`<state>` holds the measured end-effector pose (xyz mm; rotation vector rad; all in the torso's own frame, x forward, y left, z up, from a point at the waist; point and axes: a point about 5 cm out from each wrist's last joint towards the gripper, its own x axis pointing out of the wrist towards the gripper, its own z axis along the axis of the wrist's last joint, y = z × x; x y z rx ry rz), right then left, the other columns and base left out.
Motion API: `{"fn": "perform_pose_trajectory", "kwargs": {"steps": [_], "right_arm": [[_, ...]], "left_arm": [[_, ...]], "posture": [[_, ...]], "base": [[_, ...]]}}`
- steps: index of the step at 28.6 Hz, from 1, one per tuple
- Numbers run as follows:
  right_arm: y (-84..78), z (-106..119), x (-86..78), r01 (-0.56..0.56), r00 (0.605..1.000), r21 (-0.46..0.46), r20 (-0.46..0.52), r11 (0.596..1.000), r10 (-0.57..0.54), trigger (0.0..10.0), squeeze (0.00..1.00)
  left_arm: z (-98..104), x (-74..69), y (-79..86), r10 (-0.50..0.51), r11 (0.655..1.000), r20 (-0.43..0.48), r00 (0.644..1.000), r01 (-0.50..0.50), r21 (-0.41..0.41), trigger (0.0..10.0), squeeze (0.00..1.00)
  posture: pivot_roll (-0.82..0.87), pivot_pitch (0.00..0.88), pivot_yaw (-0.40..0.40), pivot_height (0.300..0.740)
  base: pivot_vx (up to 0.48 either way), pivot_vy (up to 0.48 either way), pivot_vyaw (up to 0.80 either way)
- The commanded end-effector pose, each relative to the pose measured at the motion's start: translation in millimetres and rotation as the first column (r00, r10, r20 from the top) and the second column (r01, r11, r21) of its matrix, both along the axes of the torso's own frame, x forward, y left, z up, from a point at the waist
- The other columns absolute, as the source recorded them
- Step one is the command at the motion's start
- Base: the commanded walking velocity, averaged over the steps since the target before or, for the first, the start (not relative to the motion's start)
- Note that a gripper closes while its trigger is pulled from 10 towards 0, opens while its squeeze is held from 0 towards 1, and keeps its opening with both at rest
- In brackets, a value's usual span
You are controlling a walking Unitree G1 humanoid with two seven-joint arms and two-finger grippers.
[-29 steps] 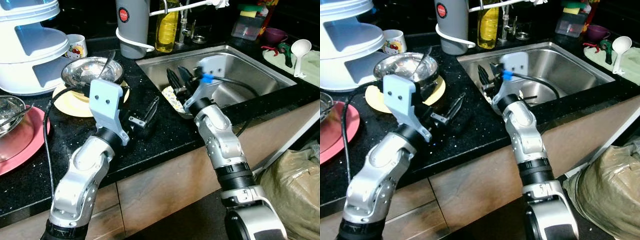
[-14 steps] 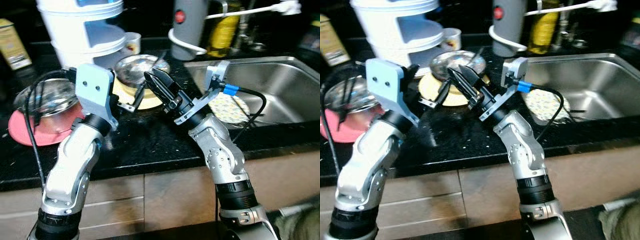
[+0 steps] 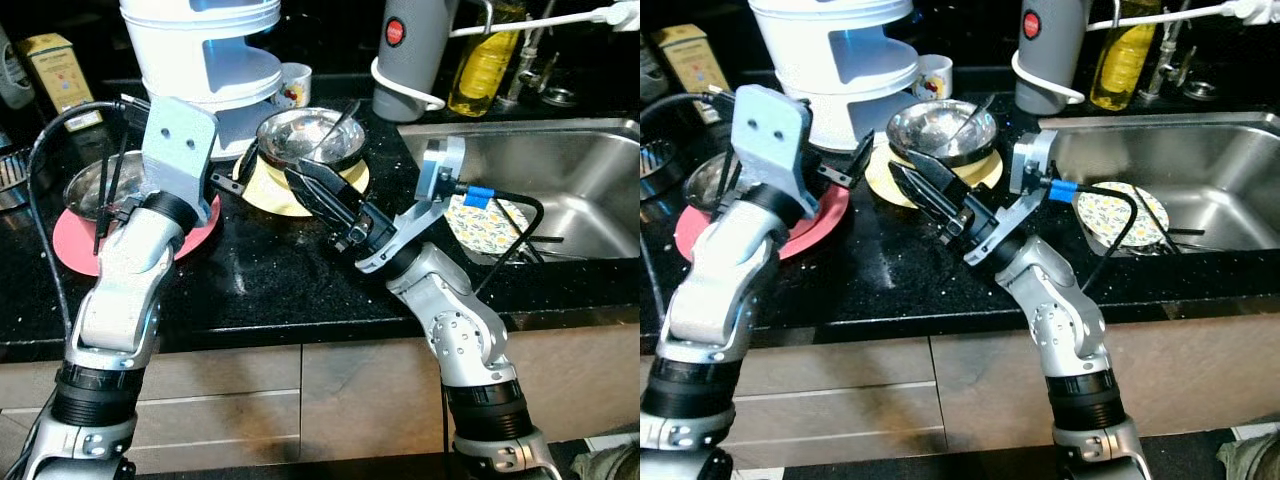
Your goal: Kitchen organization
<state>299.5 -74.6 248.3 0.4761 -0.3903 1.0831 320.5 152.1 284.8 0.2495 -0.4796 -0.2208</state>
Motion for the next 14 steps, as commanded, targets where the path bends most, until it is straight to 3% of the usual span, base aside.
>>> {"fn": "perform_pose_trajectory", "kwargs": {"steps": [1,3,4,7,14], "right_arm": [[-3.9,2.2,-2.9,0.004,1.000,0.020,-0.001,1.000,-0.004,10.0,0.00],[-7.9,4.3,-4.4,-0.014,1.000,0.061,-0.018,0.998,0.015,10.0,0.00],[-10.9,9.1,-8.9,-0.075,0.997,0.135,-0.021,0.988,0.078,10.0,0.00],[-13.2,17.3,-16.3,-0.165,0.986,0.214,0.011,0.963,0.166,10.0,0.00],[-21.7,26.6,-13.5,-0.154,0.987,0.328,0.010,0.932,0.160,10.0,0.00]], "left_arm": [[0.9,-2.1,-6.5,-0.041,0.999,0.013,0.999,0.041,-0.019,10.0,0.00],[1.3,-4.3,-13.1,-0.080,0.995,0.021,0.997,0.082,-0.056,10.0,0.00],[6.1,-9.2,-19.8,-0.138,0.983,0.039,0.990,0.141,-0.120,10.0,0.00],[18.0,-18.0,-27.3,-0.221,0.951,0.084,0.972,0.233,-0.201,10.0,0.00],[23.8,-29.2,-34.0,-0.291,0.917,0.119,0.949,0.312,-0.249,10.0,0.00]], "posture": [[0.10,0.037,-0.026,0.740],[0.09,0.036,-0.027,0.740],[0.10,0.034,-0.028,0.740],[0.11,0.036,-0.030,0.740],[0.11,0.042,-0.029,0.740]], "base": [[0.000,0.000,0.00],[0.000,0.000,0.00],[0.000,0.000,0.00],[0.000,0.000,0.00],[0.000,0.000,0.00]]}}
